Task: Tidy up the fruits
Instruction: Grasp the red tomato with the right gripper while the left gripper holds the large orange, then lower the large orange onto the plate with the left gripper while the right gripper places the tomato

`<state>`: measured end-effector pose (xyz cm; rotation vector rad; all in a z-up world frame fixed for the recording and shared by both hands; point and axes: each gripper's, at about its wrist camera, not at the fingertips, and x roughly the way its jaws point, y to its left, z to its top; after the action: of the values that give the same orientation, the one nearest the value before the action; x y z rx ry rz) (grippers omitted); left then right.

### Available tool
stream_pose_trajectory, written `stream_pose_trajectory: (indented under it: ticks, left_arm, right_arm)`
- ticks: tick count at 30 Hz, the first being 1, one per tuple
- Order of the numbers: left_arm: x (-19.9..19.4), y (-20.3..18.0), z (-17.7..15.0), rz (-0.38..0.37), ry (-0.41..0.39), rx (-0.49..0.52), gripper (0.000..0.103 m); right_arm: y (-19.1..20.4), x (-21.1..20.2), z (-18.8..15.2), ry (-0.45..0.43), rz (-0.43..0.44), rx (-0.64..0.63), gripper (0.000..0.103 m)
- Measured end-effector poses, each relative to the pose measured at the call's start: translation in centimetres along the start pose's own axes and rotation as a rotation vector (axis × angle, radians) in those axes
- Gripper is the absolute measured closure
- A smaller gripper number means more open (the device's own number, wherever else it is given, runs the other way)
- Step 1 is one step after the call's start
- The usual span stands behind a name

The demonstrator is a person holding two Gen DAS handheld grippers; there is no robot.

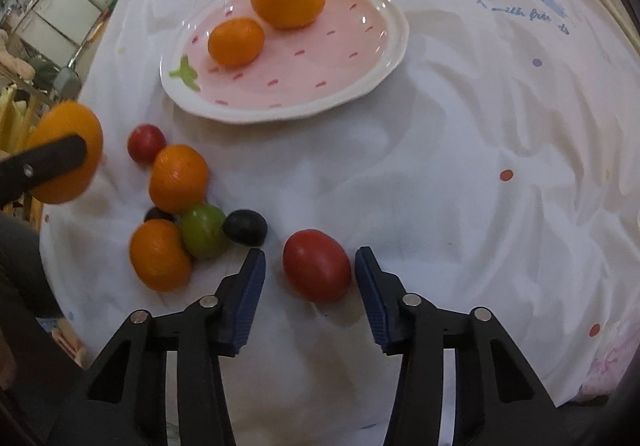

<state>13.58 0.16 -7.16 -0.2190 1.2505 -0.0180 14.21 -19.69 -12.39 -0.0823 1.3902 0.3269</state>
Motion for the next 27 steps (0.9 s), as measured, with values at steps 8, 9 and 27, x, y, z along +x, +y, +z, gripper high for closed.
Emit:
stream_pose_trajectory:
  ticks: [8, 9, 27]
  left_arm:
    - [-0.1, 0.0, -0.2, 0.009, -0.006, 0.006, 0.046]
    - [0.0, 0.0, -0.2, 0.014, -0.008, 0.008, 0.046]
    - [-0.2, 0.6, -0.1, 0.095, -0.059, 0.023, 0.046]
  right_arm:
    - [-1.2, -0.8, 0.2, -0.009, 0.037, 0.028, 0.069]
    - [-1.5, -0.9, 0.2, -0.010, 0.041, 0.034, 0.069]
    - [-2.8, -5.4, 0.3, -0.154, 0.242, 0.138, 0.069]
